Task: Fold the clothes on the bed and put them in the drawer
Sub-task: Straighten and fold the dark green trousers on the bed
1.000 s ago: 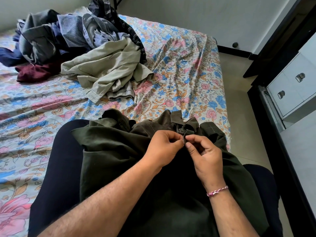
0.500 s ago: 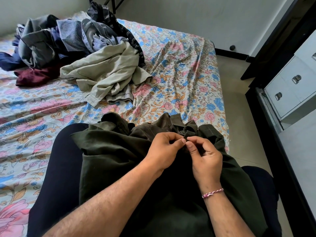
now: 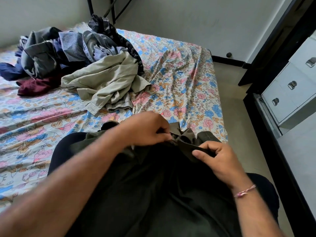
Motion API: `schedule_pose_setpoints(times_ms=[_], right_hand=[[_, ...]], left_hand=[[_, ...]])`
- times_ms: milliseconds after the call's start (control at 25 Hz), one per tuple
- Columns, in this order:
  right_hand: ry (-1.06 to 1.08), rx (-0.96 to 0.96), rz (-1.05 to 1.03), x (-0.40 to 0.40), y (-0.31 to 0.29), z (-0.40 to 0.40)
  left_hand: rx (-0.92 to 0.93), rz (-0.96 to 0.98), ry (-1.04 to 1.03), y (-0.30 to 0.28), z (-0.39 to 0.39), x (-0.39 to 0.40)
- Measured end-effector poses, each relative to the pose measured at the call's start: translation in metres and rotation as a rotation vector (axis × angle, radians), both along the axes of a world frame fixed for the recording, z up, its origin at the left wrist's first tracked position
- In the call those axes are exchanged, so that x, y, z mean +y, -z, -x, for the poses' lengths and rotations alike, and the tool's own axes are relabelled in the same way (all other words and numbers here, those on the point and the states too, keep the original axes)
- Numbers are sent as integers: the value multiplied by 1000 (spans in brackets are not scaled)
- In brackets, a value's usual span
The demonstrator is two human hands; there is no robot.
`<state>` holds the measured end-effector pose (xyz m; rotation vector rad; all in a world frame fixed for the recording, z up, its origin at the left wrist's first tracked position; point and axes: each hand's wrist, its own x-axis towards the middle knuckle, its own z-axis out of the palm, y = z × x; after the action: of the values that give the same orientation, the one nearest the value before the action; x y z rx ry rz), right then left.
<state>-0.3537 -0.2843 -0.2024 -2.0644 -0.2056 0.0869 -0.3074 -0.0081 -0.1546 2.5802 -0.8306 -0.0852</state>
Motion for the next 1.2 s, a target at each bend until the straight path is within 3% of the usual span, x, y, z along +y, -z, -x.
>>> schedule_pose_setpoints(times_ms=[80,160,240,280,360,400,480,560,640,760,880,1000,1080,1200], right_hand=[[-98,100,-97,-13,-29,-25],[3,58,-143,-15,-59,-61],[243,-199,-17,-9,-91,-98],[390,-399,84,-6,-106,-115],[621,-835,230,2,-127,-125],[652,-975,265,6,-129,-120],[600,-1059,365,13,-107,-92],[524,-920,408,18,-62,-51],[512,-598,450,22,-13,-12],[421,-123,358,21,27,23],[248,-8,234,15,29,37],[241,111,-131,22,29,42],[292,199,-410,29,36,44],[350,244,-589,33,44,43]], left_hand=[[150,-72,100,-33,-31,21],[71,-203,94,-61,-69,32],[-292,-244,-110,-86,-101,31],[-551,-159,-227,-95,-111,28],[-840,54,-353,-105,-109,13],[-874,102,-394,-106,-99,5],[-760,50,-445,-78,-70,-7],[-528,-27,-476,-28,-29,-13],[-296,-14,-546,21,12,-11],[6,194,-598,53,41,3],[224,411,-446,51,48,11],[232,429,-387,57,50,0],[141,253,-362,69,48,-7],[233,-11,-297,77,47,-7]])
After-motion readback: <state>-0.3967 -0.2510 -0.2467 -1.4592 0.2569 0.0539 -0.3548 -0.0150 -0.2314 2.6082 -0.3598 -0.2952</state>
